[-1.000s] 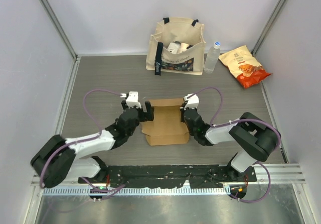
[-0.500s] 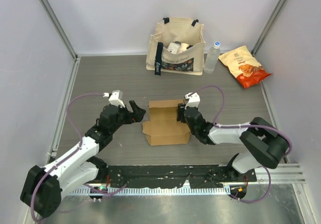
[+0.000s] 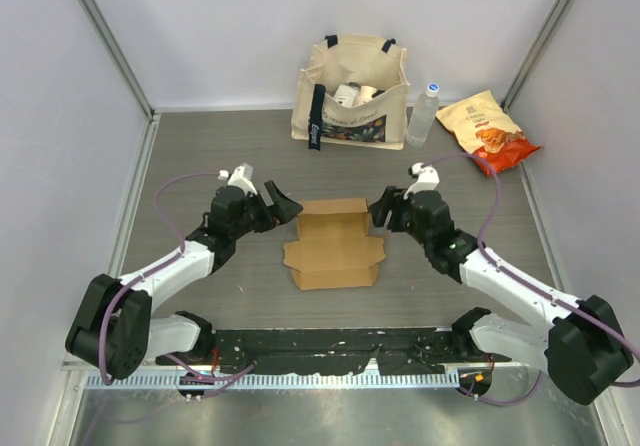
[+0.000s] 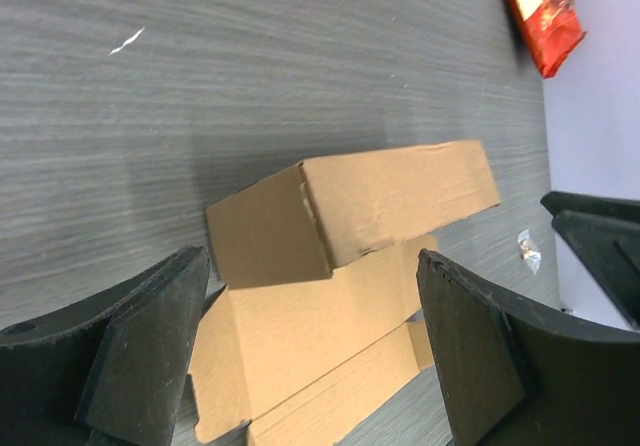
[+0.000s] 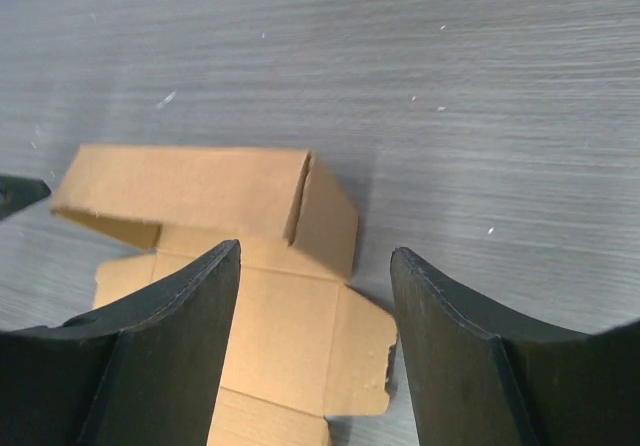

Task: Fold the paper box

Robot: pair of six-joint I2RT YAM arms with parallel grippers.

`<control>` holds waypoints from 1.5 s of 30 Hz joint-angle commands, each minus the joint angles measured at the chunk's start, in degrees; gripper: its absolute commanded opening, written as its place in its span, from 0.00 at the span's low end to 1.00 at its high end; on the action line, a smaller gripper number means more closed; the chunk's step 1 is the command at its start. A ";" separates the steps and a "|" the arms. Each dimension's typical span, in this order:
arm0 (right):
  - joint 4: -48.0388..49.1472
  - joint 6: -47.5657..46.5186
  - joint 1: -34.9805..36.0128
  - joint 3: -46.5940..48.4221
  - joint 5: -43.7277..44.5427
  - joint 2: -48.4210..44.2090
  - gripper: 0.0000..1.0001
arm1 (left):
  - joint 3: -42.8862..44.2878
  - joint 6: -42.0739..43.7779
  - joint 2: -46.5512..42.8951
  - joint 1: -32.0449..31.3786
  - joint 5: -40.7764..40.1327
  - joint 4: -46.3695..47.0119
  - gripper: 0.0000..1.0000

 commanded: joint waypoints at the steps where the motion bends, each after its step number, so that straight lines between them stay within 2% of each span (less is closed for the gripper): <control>1: -3.47 3.66 -10.58 7.53 -20.34 2.25 0.66 | 3.09 -1.16 1.30 0.56 1.17 4.95 0.88; 4: -2.16 3.31 -13.06 10.62 -26.25 7.70 0.62 | 4.41 -0.19 4.02 0.83 1.26 4.86 0.74; 5: -1.11 3.22 -13.15 10.98 -27.22 9.71 0.58 | 4.59 -0.10 4.73 0.83 1.43 4.86 0.66; 8: 1.88 3.48 -13.16 11.68 -29.33 12.18 0.54 | 4.50 0.25 6.05 1.01 1.78 5.91 0.56; 11: 2.94 3.49 -13.24 12.30 -30.30 15.44 0.50 | 4.94 0.78 7.37 1.01 2.48 6.26 0.52; 17: 3.73 1.82 -13.16 10.54 -28.54 17.29 0.48 | 4.68 0.25 10.79 1.01 5.91 9.07 0.48; 19: 4.79 1.90 -13.16 9.67 -28.98 17.82 0.48 | 3.63 -0.01 10.89 1.01 5.74 9.78 0.43; 28: 8.74 3.49 -13.16 5.54 -28.55 18.26 0.29 | 0.37 -0.28 10.01 1.01 4.24 10.83 0.32; 31: 9.88 3.66 -13.16 3.60 -27.67 18.17 0.27 | -1.47 -1.24 10.01 0.92 4.42 12.32 0.27; 39: 11.38 4.63 -13.16 0.35 -27.49 17.65 0.24 | -4.81 -1.33 9.40 1.01 4.25 13.38 0.24; 43: 10.16 4.45 -13.16 0.17 -27.32 15.89 0.23 | -5.17 0.24 6.68 0.92 2.84 10.14 0.24; 44: 9.80 4.28 -13.16 0.26 -27.32 15.54 0.24 | -4.99 0.51 5.28 1.00 2.58 9.52 0.25; 45: 9.19 3.84 -13.24 0.69 -27.23 15.27 0.24 | -4.82 0.77 4.57 1.01 1.62 8.82 0.32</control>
